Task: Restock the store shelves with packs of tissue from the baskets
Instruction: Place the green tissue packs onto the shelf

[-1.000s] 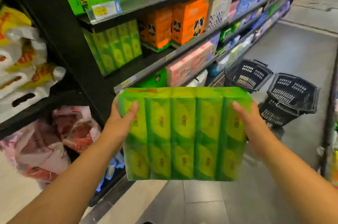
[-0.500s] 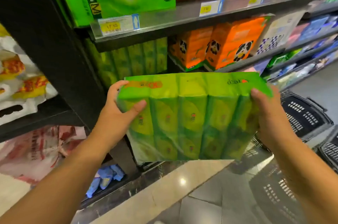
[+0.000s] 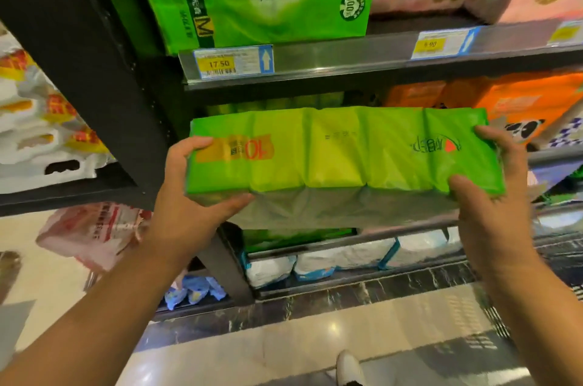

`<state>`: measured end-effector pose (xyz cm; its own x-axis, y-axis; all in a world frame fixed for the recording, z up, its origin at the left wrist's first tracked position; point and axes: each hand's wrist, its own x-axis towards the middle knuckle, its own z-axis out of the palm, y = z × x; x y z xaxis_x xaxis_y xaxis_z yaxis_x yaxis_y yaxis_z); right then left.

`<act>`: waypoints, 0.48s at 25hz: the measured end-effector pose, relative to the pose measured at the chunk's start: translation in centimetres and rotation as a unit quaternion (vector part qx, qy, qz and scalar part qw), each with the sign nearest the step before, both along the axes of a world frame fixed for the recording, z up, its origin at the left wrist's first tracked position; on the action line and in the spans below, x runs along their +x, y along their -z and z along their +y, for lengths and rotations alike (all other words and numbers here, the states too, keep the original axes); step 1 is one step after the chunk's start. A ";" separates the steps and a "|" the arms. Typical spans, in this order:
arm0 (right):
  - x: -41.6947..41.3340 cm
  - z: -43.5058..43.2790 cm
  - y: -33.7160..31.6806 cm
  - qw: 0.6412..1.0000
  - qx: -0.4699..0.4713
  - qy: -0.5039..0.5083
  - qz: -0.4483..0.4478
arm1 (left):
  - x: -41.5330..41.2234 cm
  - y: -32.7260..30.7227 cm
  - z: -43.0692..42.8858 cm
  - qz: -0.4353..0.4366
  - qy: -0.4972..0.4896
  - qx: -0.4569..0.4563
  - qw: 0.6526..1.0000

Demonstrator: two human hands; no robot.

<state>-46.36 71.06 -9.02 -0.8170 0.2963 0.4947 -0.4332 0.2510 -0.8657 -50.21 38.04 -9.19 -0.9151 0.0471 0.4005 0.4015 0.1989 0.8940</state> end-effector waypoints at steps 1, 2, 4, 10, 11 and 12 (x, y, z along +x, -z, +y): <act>-0.9 0.5 0.0 1.000 0.014 -0.017 0.010 | 0.0 0.2 0.2 0.009 0.000 0.005 1.000; -1.8 0.9 0.2 0.999 0.025 -0.030 0.022 | 0.0 0.5 0.2 0.015 -0.004 0.005 1.000; -3.2 1.4 0.3 0.997 0.031 -0.055 0.037 | -0.2 1.1 0.3 0.039 -0.027 -0.005 0.999; -6.9 1.4 1.7 0.990 0.074 -0.099 0.061 | -1.8 3.1 1.1 0.087 -0.078 -0.073 0.990; -7.5 1.5 2.0 0.989 0.081 -0.103 0.068 | -2.2 3.3 1.2 0.097 -0.086 -0.083 0.988; -8.2 1.7 2.2 0.987 0.089 -0.108 0.074 | -2.6 3.6 1.3 0.107 -0.091 -0.092 0.986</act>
